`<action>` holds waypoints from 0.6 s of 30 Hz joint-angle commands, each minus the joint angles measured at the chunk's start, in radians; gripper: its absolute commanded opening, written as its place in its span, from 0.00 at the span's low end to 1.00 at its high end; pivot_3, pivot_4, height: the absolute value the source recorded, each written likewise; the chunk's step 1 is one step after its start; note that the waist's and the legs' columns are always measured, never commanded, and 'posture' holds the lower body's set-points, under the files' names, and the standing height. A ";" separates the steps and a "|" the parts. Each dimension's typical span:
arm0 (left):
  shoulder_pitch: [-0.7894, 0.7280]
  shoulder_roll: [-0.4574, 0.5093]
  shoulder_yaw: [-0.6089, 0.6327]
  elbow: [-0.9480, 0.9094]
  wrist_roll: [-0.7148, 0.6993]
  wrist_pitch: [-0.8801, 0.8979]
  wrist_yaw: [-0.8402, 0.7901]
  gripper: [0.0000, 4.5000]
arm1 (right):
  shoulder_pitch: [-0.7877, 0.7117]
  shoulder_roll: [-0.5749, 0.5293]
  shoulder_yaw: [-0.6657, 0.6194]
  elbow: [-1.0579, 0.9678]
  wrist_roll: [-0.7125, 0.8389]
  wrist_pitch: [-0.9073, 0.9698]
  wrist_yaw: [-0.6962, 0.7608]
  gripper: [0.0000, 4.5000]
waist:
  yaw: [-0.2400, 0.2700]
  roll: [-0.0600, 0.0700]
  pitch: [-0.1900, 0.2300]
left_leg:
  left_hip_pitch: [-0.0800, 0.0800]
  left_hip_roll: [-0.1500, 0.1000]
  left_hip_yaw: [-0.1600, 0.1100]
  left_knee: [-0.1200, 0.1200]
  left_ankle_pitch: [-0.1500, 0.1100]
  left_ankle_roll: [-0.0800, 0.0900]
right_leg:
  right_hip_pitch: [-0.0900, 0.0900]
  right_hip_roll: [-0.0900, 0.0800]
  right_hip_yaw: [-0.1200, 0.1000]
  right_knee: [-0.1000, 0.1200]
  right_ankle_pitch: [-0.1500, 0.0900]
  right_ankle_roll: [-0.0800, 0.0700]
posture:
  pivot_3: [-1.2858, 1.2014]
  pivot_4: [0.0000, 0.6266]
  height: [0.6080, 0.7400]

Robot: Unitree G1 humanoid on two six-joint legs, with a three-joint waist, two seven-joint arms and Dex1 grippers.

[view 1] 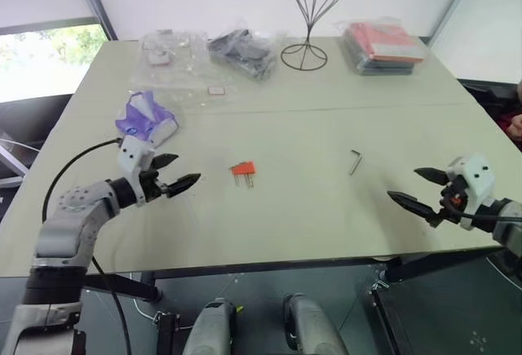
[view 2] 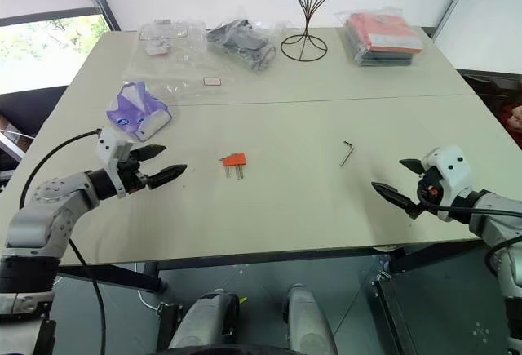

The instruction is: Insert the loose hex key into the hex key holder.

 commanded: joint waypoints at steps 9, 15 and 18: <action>0.002 -0.012 0.062 -0.032 -0.024 0.003 0.028 1.00 | -0.051 0.017 0.015 0.058 -0.044 -0.065 -0.002 1.00 | 0.002 0.000 0.000 | 0.000 0.000 0.001 0.000 0.000 0.000 | 0.000 0.000 0.000 0.000 0.000 0.000 | 0.52 0.24 1.00; 0.009 -0.004 0.063 -0.031 -0.016 -0.005 0.027 1.00 | -0.016 0.010 0.011 0.040 -0.058 -0.056 -0.003 1.00 | 0.001 0.000 0.000 | 0.000 0.000 0.001 0.000 0.000 0.000 | 0.000 0.000 0.000 0.001 0.000 0.000 | 0.52 0.24 1.00; 0.006 -0.001 0.064 -0.028 -0.015 -0.002 0.026 1.00 | -0.003 0.011 0.005 0.016 -0.056 -0.043 -0.009 1.00 | 0.001 0.000 0.000 | 0.001 0.000 0.001 0.000 0.000 0.000 | 0.000 0.000 0.000 0.002 0.000 0.000 | 0.52 0.24 1.00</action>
